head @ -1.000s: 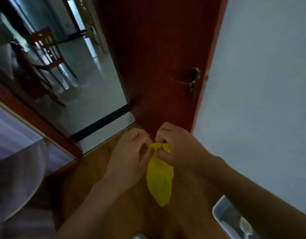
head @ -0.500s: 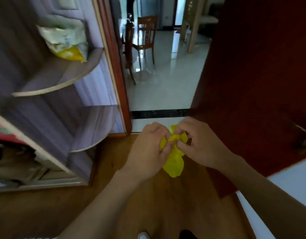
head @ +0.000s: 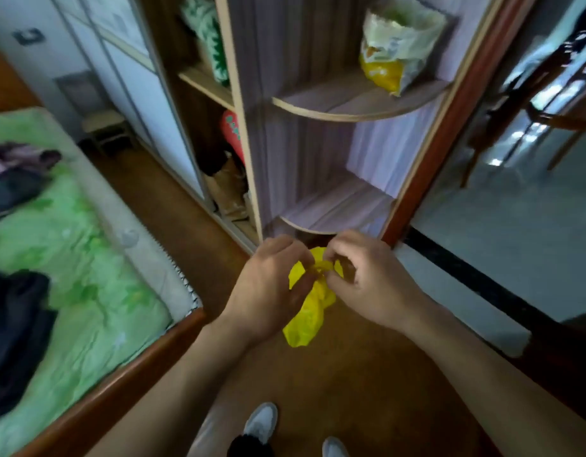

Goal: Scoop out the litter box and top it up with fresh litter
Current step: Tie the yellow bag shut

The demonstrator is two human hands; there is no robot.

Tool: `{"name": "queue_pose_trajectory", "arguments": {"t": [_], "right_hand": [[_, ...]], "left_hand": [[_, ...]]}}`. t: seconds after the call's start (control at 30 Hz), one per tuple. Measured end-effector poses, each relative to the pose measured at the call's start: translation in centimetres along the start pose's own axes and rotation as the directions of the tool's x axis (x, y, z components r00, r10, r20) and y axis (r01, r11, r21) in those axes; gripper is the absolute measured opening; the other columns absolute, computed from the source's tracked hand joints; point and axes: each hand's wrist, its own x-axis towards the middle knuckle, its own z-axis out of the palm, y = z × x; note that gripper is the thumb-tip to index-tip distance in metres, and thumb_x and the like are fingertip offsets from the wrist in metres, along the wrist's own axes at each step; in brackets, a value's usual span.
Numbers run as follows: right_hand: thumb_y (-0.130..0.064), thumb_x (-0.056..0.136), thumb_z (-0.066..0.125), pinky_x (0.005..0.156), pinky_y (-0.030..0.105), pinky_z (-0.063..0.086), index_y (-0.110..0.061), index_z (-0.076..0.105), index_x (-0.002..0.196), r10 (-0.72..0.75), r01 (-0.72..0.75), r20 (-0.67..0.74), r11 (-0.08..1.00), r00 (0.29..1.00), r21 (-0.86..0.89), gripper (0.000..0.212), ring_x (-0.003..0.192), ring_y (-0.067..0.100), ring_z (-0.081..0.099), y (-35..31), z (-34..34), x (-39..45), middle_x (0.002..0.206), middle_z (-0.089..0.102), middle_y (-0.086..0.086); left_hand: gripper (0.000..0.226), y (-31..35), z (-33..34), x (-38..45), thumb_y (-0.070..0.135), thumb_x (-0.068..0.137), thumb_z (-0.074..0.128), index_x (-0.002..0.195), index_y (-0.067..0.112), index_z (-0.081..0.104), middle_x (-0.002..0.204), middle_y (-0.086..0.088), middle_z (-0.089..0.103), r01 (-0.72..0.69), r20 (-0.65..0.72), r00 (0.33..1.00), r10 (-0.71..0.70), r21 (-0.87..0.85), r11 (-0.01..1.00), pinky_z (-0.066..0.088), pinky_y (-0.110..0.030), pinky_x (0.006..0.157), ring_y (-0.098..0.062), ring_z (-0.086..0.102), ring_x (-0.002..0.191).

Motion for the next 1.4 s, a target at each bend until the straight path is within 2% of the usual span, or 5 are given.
{"name": "queue_pose_trajectory", "arguments": {"t": [0.23, 0.47, 0.83, 1.13, 1.4], "right_hand": [[-0.028, 0.079, 0.061, 0.075, 0.039, 0.048, -0.023, 0.059, 0.082, -0.334, 0.295, 0.220, 0.936, 0.917, 0.190, 0.006, 0.085, 0.013, 0.056, -4.9, 2.5, -0.1, 0.088, 0.053, -0.007], [-0.026, 0.077, 0.057, 0.072, 0.038, 0.046, -0.017, 0.060, 0.082, -0.594, 0.488, 0.357, 0.801, 0.721, 0.347, 0.011, 0.079, 0.015, 0.052, -14.9, 7.8, -3.0, 0.084, 0.049, -0.004], [-0.026, 0.080, 0.063, 0.065, 0.020, 0.035, -0.022, 0.061, 0.088, -0.754, 0.593, 0.433, 0.657, 0.494, 0.466, 0.008, 0.074, 0.007, 0.047, -32.4, 19.3, -9.8, 0.085, 0.051, -0.005], [-0.035, 0.080, 0.057, 0.072, 0.036, 0.048, -0.024, 0.062, 0.088, -0.854, 0.671, 0.465, 0.489, 0.235, 0.558, 0.014, 0.081, 0.012, 0.053, -47.1, 28.9, -16.1, 0.090, 0.052, -0.007], [-0.026, 0.082, 0.065, 0.072, 0.036, 0.050, -0.022, 0.064, 0.090, -0.890, 0.637, 0.454, 0.377, 0.046, 0.673, 0.010, 0.080, 0.011, 0.054, -57.0, 38.7, -16.2, 0.092, 0.054, -0.006]], "left_hand": [[0.004, 4.1, -2.8, -9.8, 0.012, 0.087, 0.064, 0.090, 0.009, 0.063, 0.091, -0.004, 0.058, 0.357, -0.189, 0.924, -0.332, 0.122, 0.926, 0.048, -0.044, 0.070, -0.026, 0.057, 0.083], [0.005, 8.5, -7.4, -21.4, 0.019, 0.085, 0.065, 0.089, 0.016, 0.064, 0.089, 0.001, 0.057, 0.613, -0.461, 0.734, -0.498, 0.135, 0.779, 0.048, -0.041, 0.073, -0.021, 0.056, 0.083], [0.010, 9.7, -14.7, -41.9, 0.026, 0.085, 0.066, 0.085, 0.019, 0.060, 0.093, 0.008, 0.056, 0.774, -0.655, 0.518, -0.550, 0.085, 0.627, 0.045, -0.033, 0.077, -0.016, 0.053, 0.089], [0.017, 10.3, -20.2, -58.0, 0.038, 0.088, 0.057, 0.088, 0.022, 0.064, 0.089, 0.013, 0.055, 0.883, -0.743, 0.262, -0.616, -0.074, 0.464, 0.043, -0.025, 0.071, -0.009, 0.054, 0.082], [0.011, 7.4, -25.5, -65.9, 0.033, 0.085, 0.063, 0.086, 0.022, 0.064, 0.089, 0.010, 0.058, 0.932, -0.804, 0.022, -0.594, -0.198, 0.303, 0.048, -0.030, 0.071, -0.013, 0.056, 0.084]]}}
